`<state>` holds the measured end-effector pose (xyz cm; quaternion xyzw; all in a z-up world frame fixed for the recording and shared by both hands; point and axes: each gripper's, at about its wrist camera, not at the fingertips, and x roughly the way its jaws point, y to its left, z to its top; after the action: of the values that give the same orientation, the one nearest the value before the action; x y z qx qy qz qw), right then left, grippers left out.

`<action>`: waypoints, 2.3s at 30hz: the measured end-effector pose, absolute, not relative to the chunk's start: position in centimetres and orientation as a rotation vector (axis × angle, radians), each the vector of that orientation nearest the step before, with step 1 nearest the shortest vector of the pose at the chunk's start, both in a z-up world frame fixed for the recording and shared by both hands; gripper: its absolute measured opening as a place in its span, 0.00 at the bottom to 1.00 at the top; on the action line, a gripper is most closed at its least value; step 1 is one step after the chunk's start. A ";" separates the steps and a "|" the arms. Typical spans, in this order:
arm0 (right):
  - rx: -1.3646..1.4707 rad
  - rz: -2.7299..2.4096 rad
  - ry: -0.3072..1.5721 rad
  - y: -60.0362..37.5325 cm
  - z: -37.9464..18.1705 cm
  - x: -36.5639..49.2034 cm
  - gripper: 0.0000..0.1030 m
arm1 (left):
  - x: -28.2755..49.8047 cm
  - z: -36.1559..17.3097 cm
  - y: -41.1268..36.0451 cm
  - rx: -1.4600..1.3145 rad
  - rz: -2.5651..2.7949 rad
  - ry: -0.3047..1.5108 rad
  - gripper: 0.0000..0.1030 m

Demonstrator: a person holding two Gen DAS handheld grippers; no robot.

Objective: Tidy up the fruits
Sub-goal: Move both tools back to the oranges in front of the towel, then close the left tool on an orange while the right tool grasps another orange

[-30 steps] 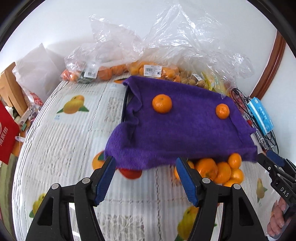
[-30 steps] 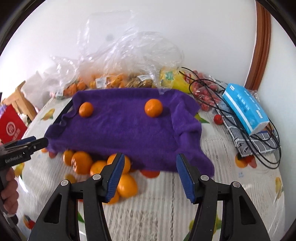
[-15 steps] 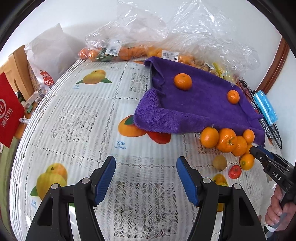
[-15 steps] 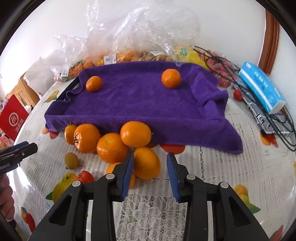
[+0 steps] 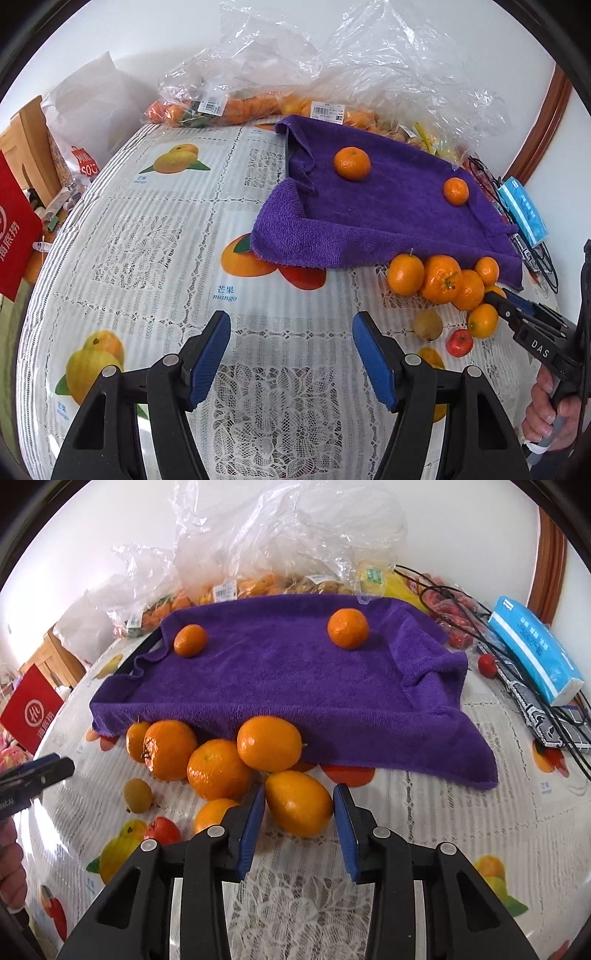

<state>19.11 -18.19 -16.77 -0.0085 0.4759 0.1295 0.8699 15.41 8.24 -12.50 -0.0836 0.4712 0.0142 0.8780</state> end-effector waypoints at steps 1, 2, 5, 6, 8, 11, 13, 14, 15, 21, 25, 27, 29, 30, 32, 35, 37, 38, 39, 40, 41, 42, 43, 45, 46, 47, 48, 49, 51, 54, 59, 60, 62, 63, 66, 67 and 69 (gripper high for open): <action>-0.011 0.275 0.999 -18.3 -16.9 19.2 0.36 | 15.5 -12.6 8.2 -0.173 0.027 0.984 0.65; -0.005 0.279 1.005 -18.4 -16.9 19.4 0.35 | 15.5 -12.7 8.0 -0.171 0.022 0.987 0.65; 0.012 0.285 1.015 -19.1 -17.0 19.4 0.33 | 15.8 -13.0 7.3 -0.169 0.006 0.991 0.65; 0.019 0.281 1.012 -19.5 -16.9 19.2 0.33 | 16.0 -13.1 7.0 -0.169 -0.005 0.989 0.65; 0.016 0.264 1.001 -20.1 -16.6 18.8 0.33 | 16.3 -13.2 6.4 -0.170 -0.025 0.983 0.65; 0.000 0.233 0.983 -21.0 -16.4 18.0 0.32 | 17.0 -13.2 5.4 -0.188 -0.066 0.972 0.65; -0.009 0.215 0.974 -21.5 -16.6 17.6 0.32 | 17.6 -13.3 4.8 -0.191 -0.080 0.969 0.65; -0.011 0.212 0.968 -21.8 -16.7 17.4 0.32 | 18.0 -13.3 4.5 -0.191 -0.083 0.965 0.65; -0.008 0.211 0.962 -22.0 -16.9 17.2 0.32 | 18.4 -13.4 4.2 -0.193 -0.082 0.963 0.65; -0.039 0.196 0.943 -22.3 -17.7 16.9 0.32 | 20.1 -14.3 2.6 -0.181 -0.110 0.981 0.63; -0.045 0.198 0.941 -22.2 -17.8 17.2 0.32 | 20.4 -14.5 2.1 -0.184 -0.115 0.969 0.58; -0.057 0.197 0.940 -22.0 -17.9 17.3 0.34 | 20.6 -14.6 1.9 -0.209 -0.137 0.980 0.50; -0.068 0.198 0.940 -21.7 -17.9 17.4 0.35 | 20.7 -14.9 1.3 -0.191 -0.155 0.993 0.35; -0.074 0.196 0.940 -21.6 -17.9 17.4 0.35 | 20.7 -14.9 1.0 -0.171 -0.162 0.993 0.30; -0.079 0.195 0.939 -21.5 -17.9 17.4 0.35 | 20.4 -14.8 0.6 -0.137 -0.153 0.985 0.30; -0.071 0.200 0.940 -21.7 -17.9 17.4 0.36 | 20.3 -14.9 0.7 -0.137 -0.149 0.980 0.32; -0.071 0.205 0.940 -21.7 -17.9 17.4 0.37 | 20.6 -14.9 0.8 -0.160 -0.140 0.984 0.33; -0.072 0.207 0.940 -21.7 -17.9 17.4 0.38 | 20.9 -14.9 0.8 -0.165 -0.133 0.983 0.36; -0.075 0.208 0.940 -21.6 -17.9 17.4 0.39 | 21.0 -14.9 0.8 -0.166 -0.128 0.982 0.37; -0.079 0.207 0.940 -21.5 -17.9 17.4 0.39 | 21.1 -14.9 0.8 -0.168 -0.123 0.979 0.37; -0.081 0.207 0.940 -21.5 -18.0 17.3 0.40 | 21.2 -15.0 0.8 -0.170 -0.119 0.973 0.37; -0.083 0.208 0.940 -21.5 -18.0 17.3 0.40 | 21.2 -15.0 0.8 -0.165 -0.115 0.971 0.36; -0.084 0.208 0.939 -21.5 -18.0 17.3 0.40 | 21.2 -15.0 0.7 -0.154 -0.109 0.967 0.31; -0.082 0.209 0.939 -21.5 -18.0 17.3 0.40 | 20.9 -15.0 0.8 -0.151 -0.125 0.969 0.31; -0.081 0.209 0.939 -21.5 -18.0 17.3 0.40 | 20.8 -14.9 0.9 -0.151 -0.128 0.970 0.31; -0.080 0.206 0.938 -21.5 -18.0 17.3 0.39 | 20.5 -14.8 1.1 -0.148 -0.124 0.968 0.31; -0.079 0.199 0.937 -21.6 -18.0 17.3 0.35 | 20.0 -14.6 1.4 -0.138 -0.113 0.962 0.31; -0.080 0.185 0.935 -21.6 -18.0 17.2 0.33 | 19.6 -14.5 1.7 -0.125 -0.099 0.962 0.31; -0.059 0.177 0.936 -21.8 -18.0 17.2 0.32 | 18.9 -14.4 2.4 -0.084 -0.051 0.977 0.31; -0.066 0.170 0.937 -21.7 -18.0 17.1 0.32 | 18.3 -14.7 3.3 -0.073 -0.025 0.991 0.31; -0.076 0.166 0.937 -21.6 -18.0 17.2 0.32 | 18.0 -15.1 3.7 -0.080 -0.016 0.953 0.32; -0.076 0.166 0.936 -21.6 -18.0 17.1 0.32 | 18.1 -15.2 3.7 -0.082 -0.008 0.936 0.32; -0.073 0.167 0.937 -21.6 -18.0 17.1 0.32 | 18.1 -15.3 3.7 -0.080 0.004 0.915 0.32; -0.069 0.169 0.937 -21.7 -18.0 17.1 0.32 | 18.1 -15.3 3.6 -0.077 0.008 0.909 0.32; -0.047 0.178 0.939 -22.0 -18.0 17.2 0.33 | 18.1 -15.4 3.5 -0.067 0.017 0.898 0.32; -0.042 0.181 0.938 -22.1 -18.0 17.2 0.33 | 18.1 -15.4 3.5 -0.071 0.017 0.897 0.32; -0.036 0.183 0.938 -22.1 -18.0 17.2 0.33 | 18.1 -15.4 3.8 -0.088 0.014 0.895 0.32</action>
<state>17.19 -22.14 -18.04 -0.0173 0.4514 0.0879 0.8878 18.07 3.83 -15.43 -0.0426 0.4328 0.0067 0.9005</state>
